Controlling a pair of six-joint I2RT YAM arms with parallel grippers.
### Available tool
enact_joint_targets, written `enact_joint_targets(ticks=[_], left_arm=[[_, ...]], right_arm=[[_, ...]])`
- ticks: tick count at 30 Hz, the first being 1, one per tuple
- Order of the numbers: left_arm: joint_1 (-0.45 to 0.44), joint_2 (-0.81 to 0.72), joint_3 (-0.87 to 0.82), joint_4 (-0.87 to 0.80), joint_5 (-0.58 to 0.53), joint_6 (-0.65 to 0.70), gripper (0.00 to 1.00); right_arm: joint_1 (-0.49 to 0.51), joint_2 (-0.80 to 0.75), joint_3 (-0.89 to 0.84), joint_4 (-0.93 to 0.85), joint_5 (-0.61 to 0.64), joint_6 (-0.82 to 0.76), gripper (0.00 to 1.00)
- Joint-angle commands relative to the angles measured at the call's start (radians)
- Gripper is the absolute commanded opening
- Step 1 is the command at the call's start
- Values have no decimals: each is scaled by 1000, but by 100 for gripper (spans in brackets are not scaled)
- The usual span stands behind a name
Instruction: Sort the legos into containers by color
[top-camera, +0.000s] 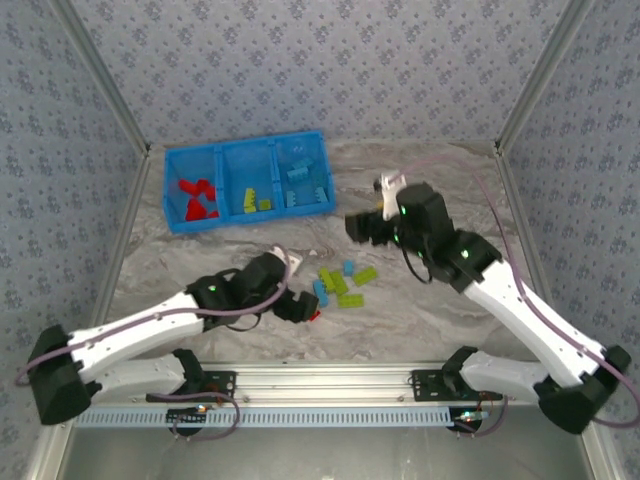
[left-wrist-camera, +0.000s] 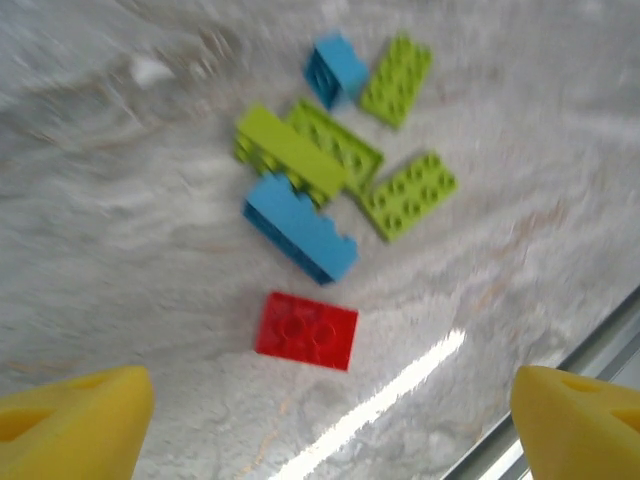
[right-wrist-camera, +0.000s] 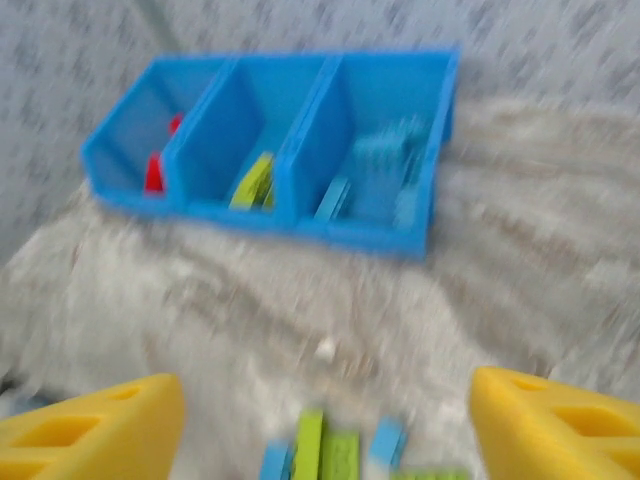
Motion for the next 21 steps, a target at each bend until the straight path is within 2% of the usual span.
enact_joint_targets(ticks=[1, 7, 11, 14, 16, 21], left_arm=[[-24, 117, 42, 2, -16, 20, 96], [-24, 327, 73, 71, -26, 122, 99], [-24, 444, 97, 111, 15, 137, 98], [-24, 493, 106, 123, 27, 134, 90], [-24, 504, 106, 114, 27, 134, 81], [-24, 481, 84, 100, 35, 121, 65]], right_arm=[[67, -71, -87, -198, -75, 82, 88], [124, -119, -138, -350, -24, 173, 99], [127, -123, -156, -352, 18, 204, 100], [127, -123, -157, -339, 38, 212, 100], [127, -119, -150, -345, 59, 212, 100], [121, -118, -140, -365, 96, 217, 100]])
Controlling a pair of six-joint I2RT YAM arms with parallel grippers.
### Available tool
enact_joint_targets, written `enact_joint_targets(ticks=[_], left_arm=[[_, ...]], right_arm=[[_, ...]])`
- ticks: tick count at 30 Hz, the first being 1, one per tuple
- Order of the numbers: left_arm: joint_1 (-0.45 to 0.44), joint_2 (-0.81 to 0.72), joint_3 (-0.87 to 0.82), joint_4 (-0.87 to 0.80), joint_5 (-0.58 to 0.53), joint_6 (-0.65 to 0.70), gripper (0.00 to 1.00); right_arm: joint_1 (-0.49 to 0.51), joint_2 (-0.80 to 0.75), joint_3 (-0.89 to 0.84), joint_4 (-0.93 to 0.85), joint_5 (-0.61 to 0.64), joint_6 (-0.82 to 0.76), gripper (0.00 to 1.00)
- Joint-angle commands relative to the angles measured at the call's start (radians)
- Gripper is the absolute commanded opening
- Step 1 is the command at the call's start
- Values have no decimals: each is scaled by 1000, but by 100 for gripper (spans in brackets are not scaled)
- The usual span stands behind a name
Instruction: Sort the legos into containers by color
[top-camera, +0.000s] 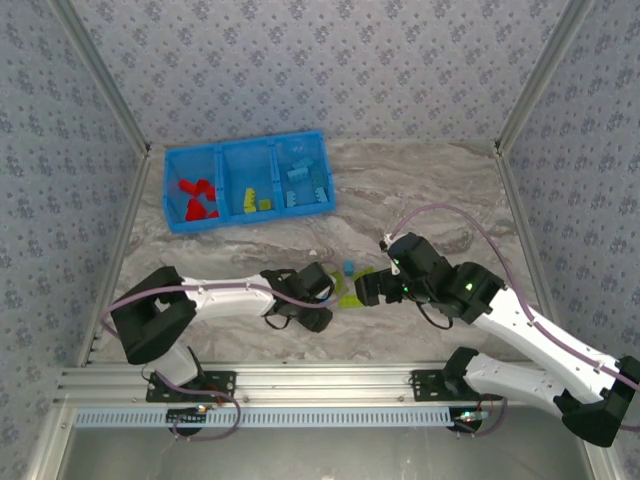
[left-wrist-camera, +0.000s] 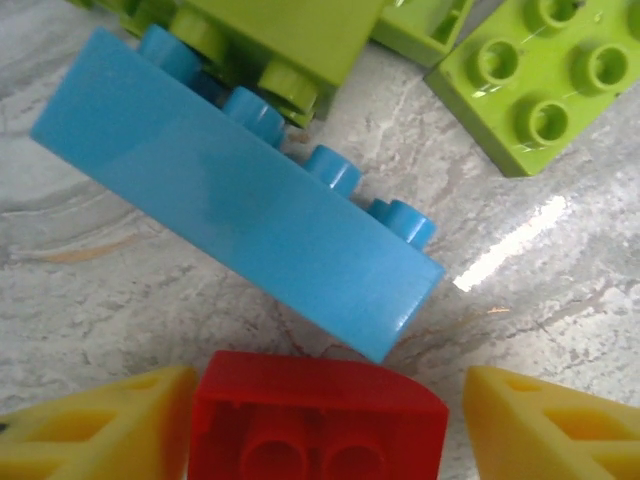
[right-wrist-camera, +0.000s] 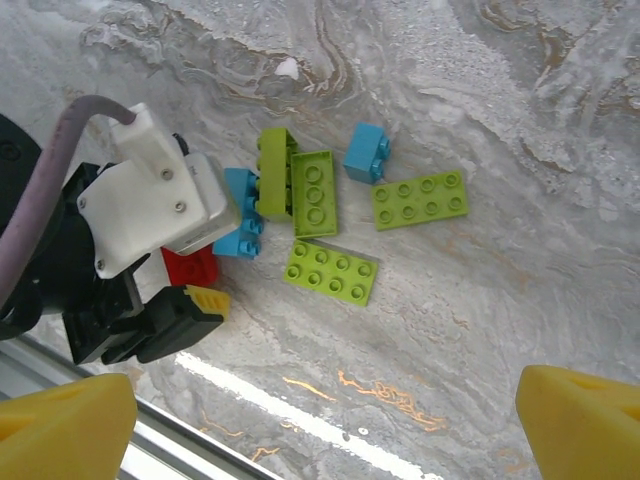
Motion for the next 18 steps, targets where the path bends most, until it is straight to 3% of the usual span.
enact_joint_targets(ticks=[1, 6, 12, 15, 18], left_arm=[[-6, -22, -8, 0, 21, -7, 62], [-6, -67, -39, 12, -2, -39, 50], [16, -204, -54, 24, -94, -80, 43], [94, -317, -53, 17, -127, -73, 42], [245, -417, -36, 16, -161, -38, 41]], right_arm=[[-2, -9, 15, -41, 48, 21, 100], [-3, -9, 19, -34, 33, 21, 100], [-3, -23, 27, -22, 17, 33, 100], [-1, -33, 33, 2, -8, 36, 100], [3, -41, 30, 43, -51, 35, 100]])
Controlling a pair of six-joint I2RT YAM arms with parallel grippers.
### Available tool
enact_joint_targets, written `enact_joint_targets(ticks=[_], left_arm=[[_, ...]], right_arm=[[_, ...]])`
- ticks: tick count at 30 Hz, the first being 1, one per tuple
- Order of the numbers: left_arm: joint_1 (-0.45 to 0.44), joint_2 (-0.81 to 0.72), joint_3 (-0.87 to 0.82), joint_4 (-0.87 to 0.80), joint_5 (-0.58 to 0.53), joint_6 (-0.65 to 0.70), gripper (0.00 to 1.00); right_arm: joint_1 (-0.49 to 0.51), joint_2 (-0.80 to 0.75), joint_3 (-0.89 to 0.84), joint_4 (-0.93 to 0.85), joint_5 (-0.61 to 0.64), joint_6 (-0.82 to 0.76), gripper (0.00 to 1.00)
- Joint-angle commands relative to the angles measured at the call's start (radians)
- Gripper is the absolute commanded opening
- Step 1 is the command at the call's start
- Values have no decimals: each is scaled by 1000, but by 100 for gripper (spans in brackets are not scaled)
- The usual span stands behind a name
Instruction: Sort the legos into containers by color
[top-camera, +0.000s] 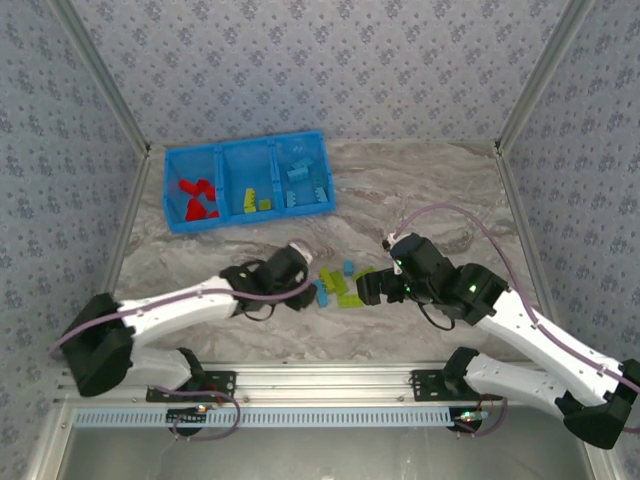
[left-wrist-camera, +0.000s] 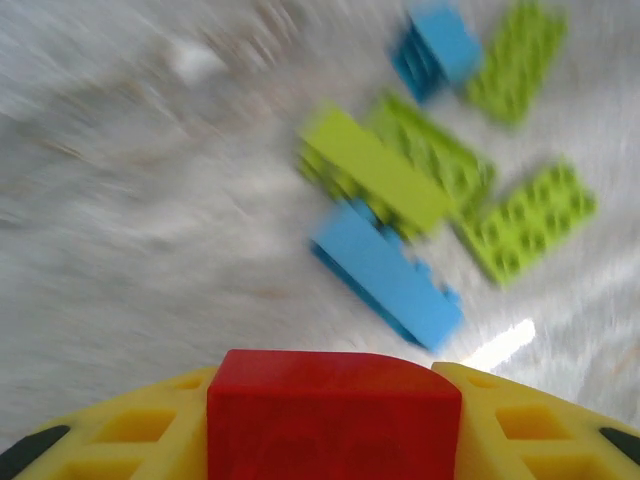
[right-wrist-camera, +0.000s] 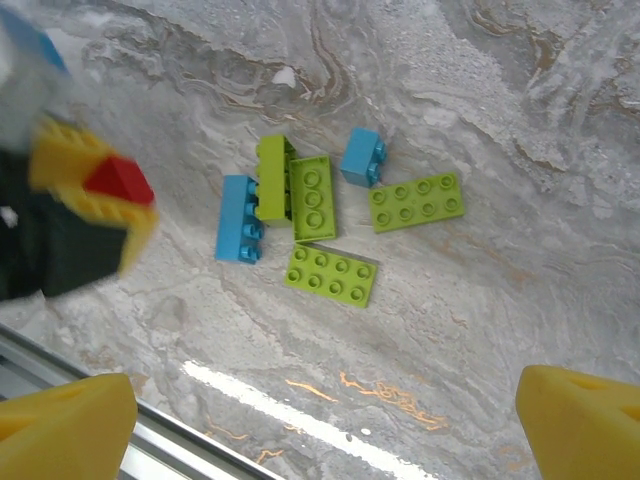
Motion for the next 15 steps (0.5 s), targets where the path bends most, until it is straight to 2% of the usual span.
enact_joint_targets(ticks=[1, 4, 7, 10, 15], left_arm=[[168, -92, 35, 8, -74, 37, 41], [370, -95, 85, 21, -103, 91, 39], [545, -32, 158, 46, -118, 109, 39], [678, 69, 233, 96, -122, 109, 39], [805, 255, 358, 154, -112, 85, 42]], right_arm=[[2, -18, 29, 53, -50, 14, 100], [10, -18, 25, 69, -46, 21, 100], [14, -19, 12, 80, -40, 36, 100], [21, -18, 8, 86, -37, 44, 100], [38, -20, 24, 63, -19, 51, 100]])
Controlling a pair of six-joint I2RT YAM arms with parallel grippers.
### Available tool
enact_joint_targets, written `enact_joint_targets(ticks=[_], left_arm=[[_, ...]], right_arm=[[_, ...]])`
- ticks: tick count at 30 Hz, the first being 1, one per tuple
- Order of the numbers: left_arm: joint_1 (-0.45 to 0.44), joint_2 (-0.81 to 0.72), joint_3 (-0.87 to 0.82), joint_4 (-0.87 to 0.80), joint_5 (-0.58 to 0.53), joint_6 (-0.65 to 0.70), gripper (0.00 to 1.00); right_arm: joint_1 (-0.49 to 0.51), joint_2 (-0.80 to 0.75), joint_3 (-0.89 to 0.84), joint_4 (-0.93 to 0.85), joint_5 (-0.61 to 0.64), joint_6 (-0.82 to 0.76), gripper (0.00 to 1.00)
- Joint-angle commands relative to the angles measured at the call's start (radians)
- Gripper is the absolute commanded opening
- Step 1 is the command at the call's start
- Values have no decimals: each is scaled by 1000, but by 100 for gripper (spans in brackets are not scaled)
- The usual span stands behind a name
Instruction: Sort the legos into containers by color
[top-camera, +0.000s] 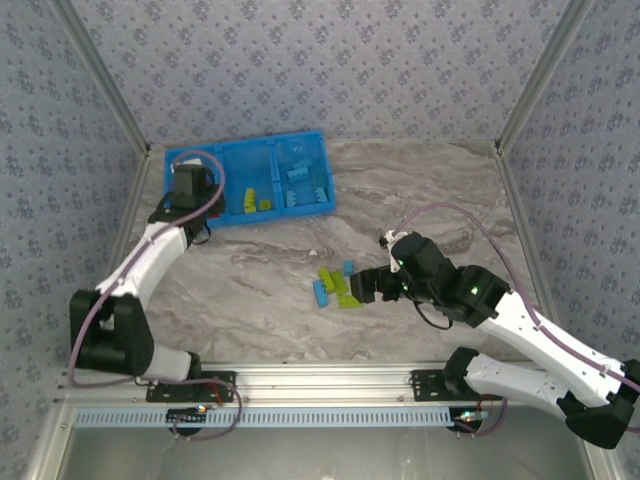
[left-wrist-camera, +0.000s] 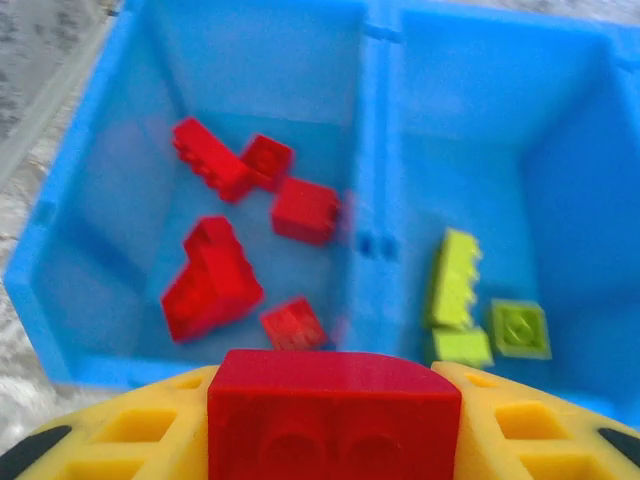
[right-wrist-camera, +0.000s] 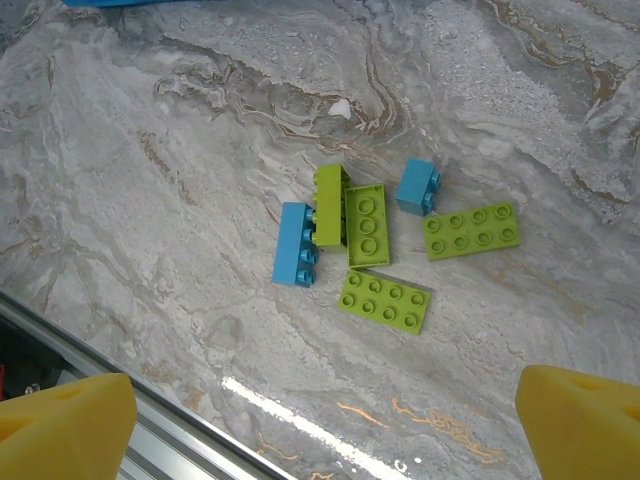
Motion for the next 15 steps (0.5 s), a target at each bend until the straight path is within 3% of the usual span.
enact_joint_targets(ticks=[1, 3, 7, 11, 15], left_arm=[[62, 105, 94, 46, 0, -2, 43], [96, 163, 145, 40, 36, -14, 47], [139, 227, 209, 32, 120, -23, 67], [140, 193, 213, 27, 151, -22, 70], [133, 73, 173, 17, 251, -48, 71]], right_arm=[[19, -15, 26, -15, 16, 24, 100], [31, -18, 23, -18, 29, 32, 100], [49, -25, 12, -20, 47, 49, 100], [59, -24, 5, -17, 75, 63, 100], [59, -16, -9, -13, 106, 76, 100]])
